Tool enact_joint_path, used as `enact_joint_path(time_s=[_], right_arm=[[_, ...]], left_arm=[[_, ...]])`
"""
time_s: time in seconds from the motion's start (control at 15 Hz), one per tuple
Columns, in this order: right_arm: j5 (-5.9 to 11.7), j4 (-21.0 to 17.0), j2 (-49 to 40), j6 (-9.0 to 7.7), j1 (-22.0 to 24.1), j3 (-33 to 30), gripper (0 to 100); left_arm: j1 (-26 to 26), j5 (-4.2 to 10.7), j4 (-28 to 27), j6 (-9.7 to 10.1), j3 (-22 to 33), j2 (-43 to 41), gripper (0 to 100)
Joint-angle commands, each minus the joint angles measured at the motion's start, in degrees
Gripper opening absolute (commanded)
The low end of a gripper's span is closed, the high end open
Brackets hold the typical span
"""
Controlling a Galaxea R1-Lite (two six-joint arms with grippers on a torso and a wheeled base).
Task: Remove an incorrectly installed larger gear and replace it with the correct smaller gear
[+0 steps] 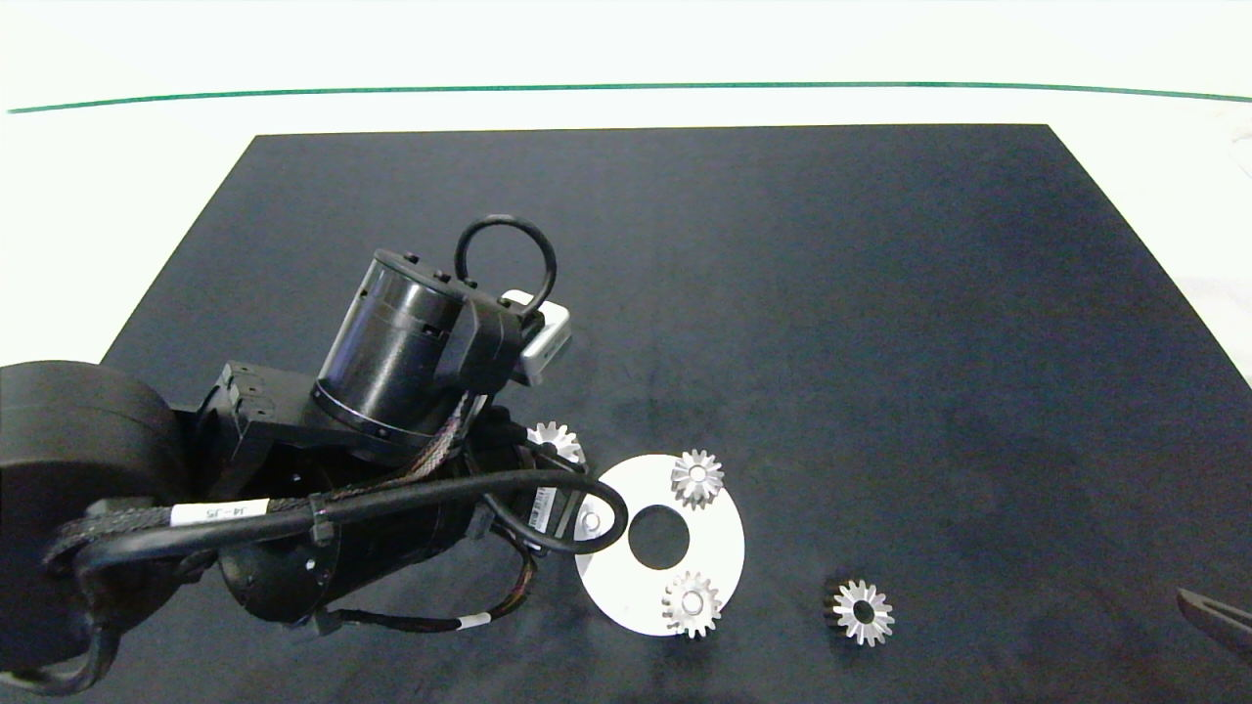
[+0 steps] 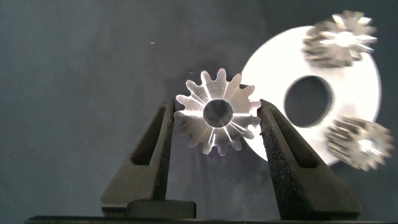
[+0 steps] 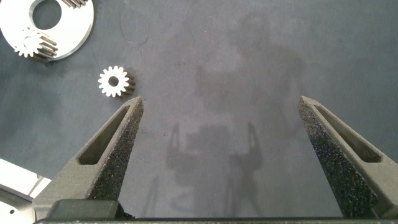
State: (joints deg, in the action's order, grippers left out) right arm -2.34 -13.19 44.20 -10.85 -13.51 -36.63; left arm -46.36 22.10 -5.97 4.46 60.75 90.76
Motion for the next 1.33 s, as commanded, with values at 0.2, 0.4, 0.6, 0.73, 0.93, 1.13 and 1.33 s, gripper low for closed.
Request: enact_joint_path(time_s=[0.2, 0.4, 0.6, 0.73, 0.93, 1.13, 1.33], right_arm=[[-0.03, -0.1, 0.2, -0.05, -0.1, 0.0, 100], [-0.03, -0.1, 0.3, -0.05, -0.1, 0.1, 100], [-0.03, -0.1, 0.2, -0.05, -0.1, 0.4, 100], [-0.03, -0.1, 0.1, -0.05, -1.2, 0.4, 100], [-0.12, -0.2, 0.2, -0.05, -1.6, 0.5, 100], [-0.12, -0.2, 0.2, -0.05, -1.7, 0.5, 100], [0.32, -0.7, 0.3, -0.14, -4.4, 0.5, 100]], left_arm=[[4.1, 0.13, 0.0, 0.11, 1.0, 5.1, 34], [4.2, 0.13, 0.0, 0.20, 1.1, 5.7, 34], [4.2, 0.13, 0.0, 0.28, 1.1, 5.8, 34], [4.2, 0.13, 0.1, 0.46, 1.6, 5.8, 100], [4.3, 0.13, 0.0, 0.90, 1.8, 4.8, 100], [5.8, 0.13, -0.4, 0.64, 2.5, 1.5, 100], [10.6, 0.13, -12.3, 0.99, 9.8, -6.6, 100]])
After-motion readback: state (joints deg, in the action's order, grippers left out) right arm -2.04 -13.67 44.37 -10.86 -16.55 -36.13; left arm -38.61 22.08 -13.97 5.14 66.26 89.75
